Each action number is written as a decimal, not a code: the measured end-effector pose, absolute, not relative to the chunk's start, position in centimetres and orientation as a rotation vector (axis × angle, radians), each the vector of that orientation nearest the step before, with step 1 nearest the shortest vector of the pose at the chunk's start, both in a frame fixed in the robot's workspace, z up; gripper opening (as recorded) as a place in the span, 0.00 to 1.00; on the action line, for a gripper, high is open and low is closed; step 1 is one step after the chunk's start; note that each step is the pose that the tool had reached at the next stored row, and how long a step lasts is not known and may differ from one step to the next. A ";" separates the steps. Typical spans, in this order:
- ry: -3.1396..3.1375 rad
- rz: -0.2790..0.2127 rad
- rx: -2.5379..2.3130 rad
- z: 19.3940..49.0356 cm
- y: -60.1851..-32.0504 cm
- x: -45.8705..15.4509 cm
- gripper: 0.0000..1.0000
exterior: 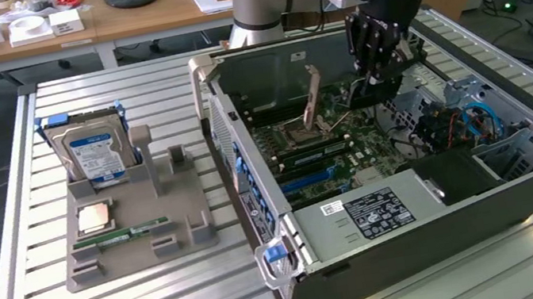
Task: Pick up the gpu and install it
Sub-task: 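Insert the gpu into the slot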
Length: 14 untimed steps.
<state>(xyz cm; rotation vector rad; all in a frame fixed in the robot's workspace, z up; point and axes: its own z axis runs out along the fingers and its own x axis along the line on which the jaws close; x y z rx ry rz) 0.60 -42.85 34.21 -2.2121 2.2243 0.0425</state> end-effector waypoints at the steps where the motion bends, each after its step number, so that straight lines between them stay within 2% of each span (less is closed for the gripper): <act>1: 2.224 0.043 -2.212 34.2 -42.9 0.6 0.26; 14: 2.224 0.042 -2.212 33.1 -43.2 -0.4 0.26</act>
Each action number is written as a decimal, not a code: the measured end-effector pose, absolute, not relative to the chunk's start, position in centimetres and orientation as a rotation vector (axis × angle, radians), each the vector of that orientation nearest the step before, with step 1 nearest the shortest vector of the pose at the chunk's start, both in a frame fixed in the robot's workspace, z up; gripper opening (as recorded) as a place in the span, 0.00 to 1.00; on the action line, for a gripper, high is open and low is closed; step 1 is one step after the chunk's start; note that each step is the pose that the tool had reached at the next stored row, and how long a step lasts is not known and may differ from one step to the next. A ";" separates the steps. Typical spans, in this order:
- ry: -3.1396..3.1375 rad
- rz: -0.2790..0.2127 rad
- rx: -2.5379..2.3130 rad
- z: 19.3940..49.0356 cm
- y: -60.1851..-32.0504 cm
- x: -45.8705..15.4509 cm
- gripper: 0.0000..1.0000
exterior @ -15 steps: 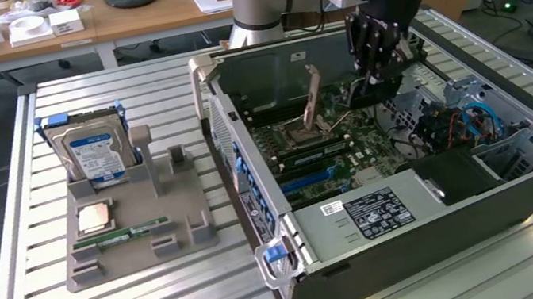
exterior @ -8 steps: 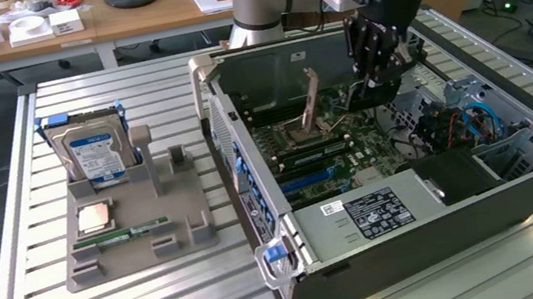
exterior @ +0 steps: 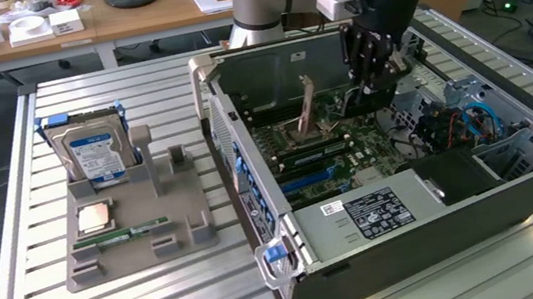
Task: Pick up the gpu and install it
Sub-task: 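Insert the gpu into the slot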
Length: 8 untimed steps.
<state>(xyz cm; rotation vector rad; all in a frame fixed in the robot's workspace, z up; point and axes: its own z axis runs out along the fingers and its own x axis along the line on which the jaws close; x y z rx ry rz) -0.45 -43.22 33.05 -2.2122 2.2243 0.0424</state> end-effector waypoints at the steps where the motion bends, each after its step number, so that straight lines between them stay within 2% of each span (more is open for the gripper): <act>1: 2.224 0.042 -2.212 33.0 -43.3 -0.6 0.26; 8: 2.224 0.043 -2.212 32.7 -43.6 -1.3 0.26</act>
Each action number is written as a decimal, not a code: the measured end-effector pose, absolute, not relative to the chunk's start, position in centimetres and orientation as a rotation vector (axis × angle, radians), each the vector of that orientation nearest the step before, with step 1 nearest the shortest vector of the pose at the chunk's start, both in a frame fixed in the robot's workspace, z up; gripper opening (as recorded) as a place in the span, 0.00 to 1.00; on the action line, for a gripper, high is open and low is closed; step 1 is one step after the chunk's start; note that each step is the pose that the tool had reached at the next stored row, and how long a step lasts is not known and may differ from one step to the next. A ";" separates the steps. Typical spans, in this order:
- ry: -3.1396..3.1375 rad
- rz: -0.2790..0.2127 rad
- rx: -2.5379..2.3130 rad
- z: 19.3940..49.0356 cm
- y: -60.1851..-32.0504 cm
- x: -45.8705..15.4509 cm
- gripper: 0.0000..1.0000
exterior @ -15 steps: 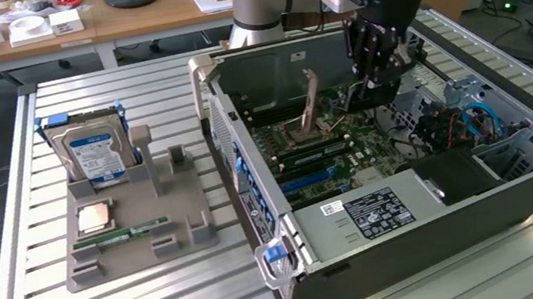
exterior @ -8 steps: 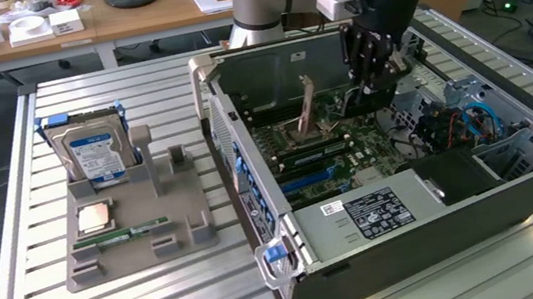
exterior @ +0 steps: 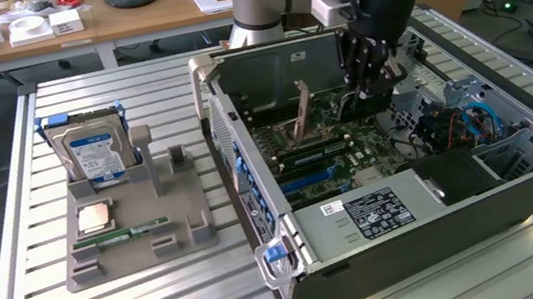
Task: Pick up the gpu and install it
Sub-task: 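Insert the gpu into the slot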
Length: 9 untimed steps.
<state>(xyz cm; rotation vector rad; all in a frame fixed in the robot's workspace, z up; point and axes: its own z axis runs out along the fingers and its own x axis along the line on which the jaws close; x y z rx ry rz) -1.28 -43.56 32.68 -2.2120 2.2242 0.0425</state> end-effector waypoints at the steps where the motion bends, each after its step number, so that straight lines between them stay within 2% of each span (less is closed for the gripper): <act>1: 2.224 0.043 -2.212 32.7 -43.6 -1.4 0.26; 9: 2.224 0.042 -2.212 32.5 -43.8 -1.8 0.26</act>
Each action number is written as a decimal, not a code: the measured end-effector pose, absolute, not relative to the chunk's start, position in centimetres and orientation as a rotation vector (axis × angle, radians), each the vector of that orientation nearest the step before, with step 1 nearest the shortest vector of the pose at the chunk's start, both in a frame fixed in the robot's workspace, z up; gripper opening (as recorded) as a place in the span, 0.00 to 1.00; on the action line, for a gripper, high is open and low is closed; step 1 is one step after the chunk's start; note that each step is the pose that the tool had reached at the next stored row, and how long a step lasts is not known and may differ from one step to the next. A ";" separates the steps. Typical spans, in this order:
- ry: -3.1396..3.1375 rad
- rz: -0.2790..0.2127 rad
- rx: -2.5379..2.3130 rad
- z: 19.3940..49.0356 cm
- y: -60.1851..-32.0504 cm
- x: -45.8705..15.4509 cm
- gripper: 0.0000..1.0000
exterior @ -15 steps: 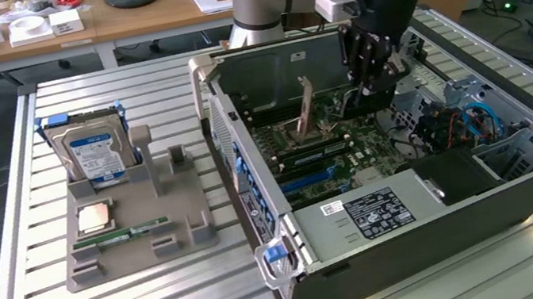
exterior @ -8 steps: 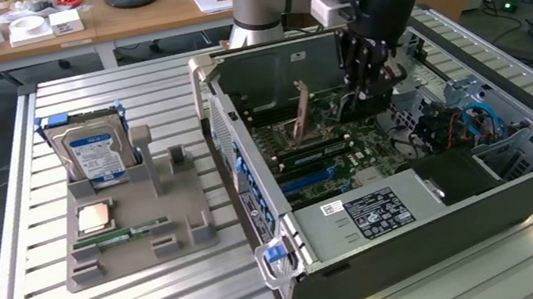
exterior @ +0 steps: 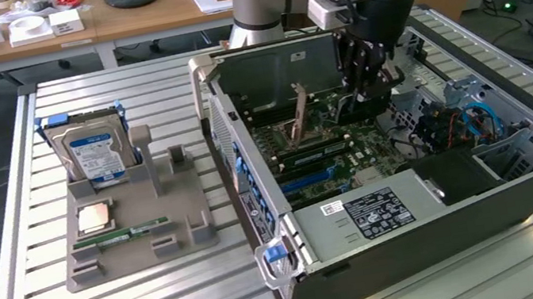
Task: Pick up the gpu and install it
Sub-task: 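Insert the gpu into the slot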
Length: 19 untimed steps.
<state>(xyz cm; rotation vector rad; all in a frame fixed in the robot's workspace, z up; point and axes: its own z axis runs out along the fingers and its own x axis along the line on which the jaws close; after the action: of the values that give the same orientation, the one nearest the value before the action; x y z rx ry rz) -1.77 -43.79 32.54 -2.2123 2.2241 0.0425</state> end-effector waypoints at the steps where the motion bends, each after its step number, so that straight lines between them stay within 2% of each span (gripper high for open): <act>1: 2.224 0.043 -2.212 32.5 -43.8 -1.8 0.26; 19: 2.217 0.034 -2.212 30.8 -43.8 -2.7 0.26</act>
<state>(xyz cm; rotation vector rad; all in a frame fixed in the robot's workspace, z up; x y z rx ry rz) -2.66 -43.79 30.84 -2.2121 2.2166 0.0338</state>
